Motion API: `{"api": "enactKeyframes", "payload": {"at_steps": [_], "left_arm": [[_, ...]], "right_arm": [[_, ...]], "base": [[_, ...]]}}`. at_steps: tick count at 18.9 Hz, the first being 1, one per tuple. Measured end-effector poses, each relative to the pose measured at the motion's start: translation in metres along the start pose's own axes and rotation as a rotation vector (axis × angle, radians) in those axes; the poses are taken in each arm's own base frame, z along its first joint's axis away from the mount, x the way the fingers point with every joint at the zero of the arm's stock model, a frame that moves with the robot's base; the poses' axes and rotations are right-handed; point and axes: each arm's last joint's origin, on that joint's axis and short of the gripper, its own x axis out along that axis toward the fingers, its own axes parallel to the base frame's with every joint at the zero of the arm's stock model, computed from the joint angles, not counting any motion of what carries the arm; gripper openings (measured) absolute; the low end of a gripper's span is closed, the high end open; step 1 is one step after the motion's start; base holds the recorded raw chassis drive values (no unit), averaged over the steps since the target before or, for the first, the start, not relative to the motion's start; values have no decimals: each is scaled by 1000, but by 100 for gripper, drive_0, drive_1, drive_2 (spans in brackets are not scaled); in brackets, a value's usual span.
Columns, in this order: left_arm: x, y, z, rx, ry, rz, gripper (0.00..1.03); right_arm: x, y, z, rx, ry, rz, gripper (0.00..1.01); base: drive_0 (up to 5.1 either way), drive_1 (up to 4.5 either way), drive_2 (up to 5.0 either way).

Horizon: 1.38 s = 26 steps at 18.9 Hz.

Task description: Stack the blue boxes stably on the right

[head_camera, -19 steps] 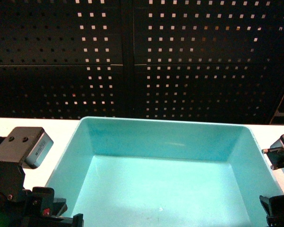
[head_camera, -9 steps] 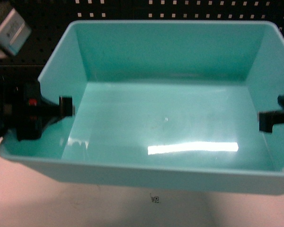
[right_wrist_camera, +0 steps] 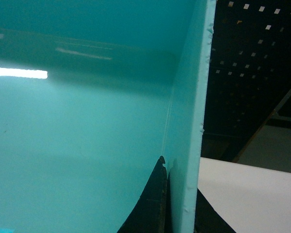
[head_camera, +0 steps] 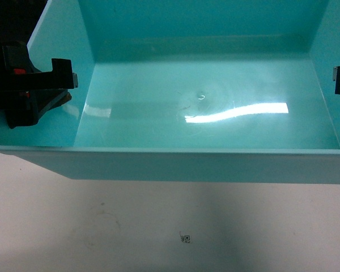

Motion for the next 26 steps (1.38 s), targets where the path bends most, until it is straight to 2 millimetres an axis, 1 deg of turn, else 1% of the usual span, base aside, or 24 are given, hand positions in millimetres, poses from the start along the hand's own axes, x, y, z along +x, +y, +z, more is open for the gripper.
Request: {"api": "enactKeyframes", "payload": {"at_steps": [4, 26], "left_arm": [[0, 0, 0, 0, 1, 0, 5], [0, 0, 0, 1, 1, 1, 5]], "right_arm": [[0, 0, 0, -1, 1, 1, 2], [0, 0, 0, -2, 1, 2, 2]], "base": [[-15, -15, -15], [-168, -168, -168]]}}
